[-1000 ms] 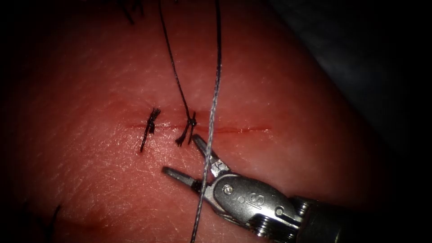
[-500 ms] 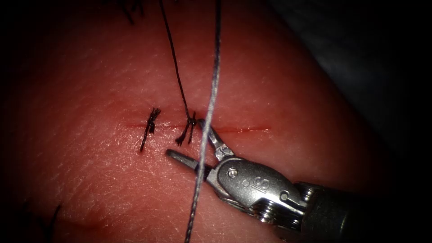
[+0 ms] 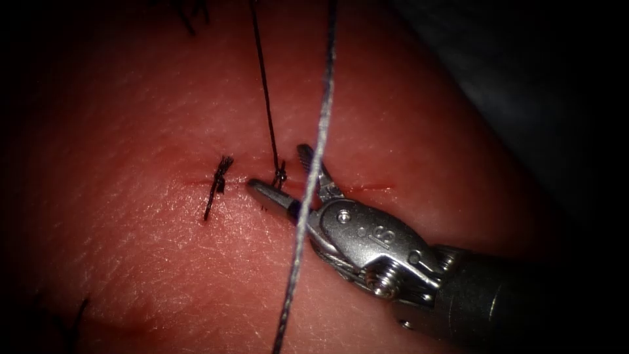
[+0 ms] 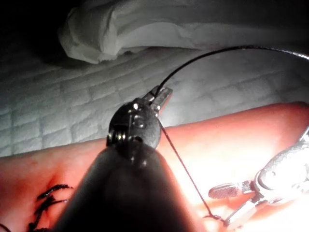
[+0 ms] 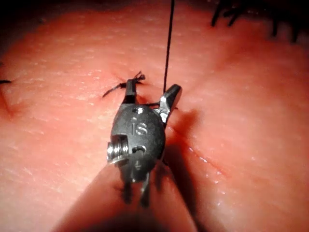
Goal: Wound Closure
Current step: Cut the suture with the right gripper
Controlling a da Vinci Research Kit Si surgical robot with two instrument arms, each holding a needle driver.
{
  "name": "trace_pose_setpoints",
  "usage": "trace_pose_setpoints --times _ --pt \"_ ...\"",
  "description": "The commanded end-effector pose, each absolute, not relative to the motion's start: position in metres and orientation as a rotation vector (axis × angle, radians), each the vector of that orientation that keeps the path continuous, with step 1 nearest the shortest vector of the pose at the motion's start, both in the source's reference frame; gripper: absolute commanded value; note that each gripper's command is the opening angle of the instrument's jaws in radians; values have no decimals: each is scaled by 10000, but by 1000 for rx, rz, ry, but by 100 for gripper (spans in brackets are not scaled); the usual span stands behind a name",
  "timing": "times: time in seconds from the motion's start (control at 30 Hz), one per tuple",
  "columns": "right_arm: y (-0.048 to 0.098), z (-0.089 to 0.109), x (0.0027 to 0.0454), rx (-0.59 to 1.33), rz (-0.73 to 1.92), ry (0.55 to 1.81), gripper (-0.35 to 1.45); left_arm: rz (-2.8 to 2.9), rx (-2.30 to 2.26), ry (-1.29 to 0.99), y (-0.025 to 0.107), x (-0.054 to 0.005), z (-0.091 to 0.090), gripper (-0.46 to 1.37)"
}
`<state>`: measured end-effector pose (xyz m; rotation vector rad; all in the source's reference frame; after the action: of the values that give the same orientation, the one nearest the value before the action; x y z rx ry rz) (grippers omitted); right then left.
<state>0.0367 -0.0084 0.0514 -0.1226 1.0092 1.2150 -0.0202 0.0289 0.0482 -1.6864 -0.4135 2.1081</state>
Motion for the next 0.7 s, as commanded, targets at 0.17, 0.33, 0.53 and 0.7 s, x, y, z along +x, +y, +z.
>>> trace_pose_setpoints --times 0.17,0.33,0.53,0.7 --pt "-75 519 369 -125 1221 1001 67 2107 -1699 -426 288 -204 478 -35" --pt "-68 523 372 -128 1224 996 67 2106 -1703 -428 287 -206 475 -35" --pt "-62 530 376 -137 1230 988 78 2103 -1708 -431 287 -207 472 -35" --pt "-60 533 380 -142 1234 985 81 2102 -1711 -432 286 -208 470 -35"
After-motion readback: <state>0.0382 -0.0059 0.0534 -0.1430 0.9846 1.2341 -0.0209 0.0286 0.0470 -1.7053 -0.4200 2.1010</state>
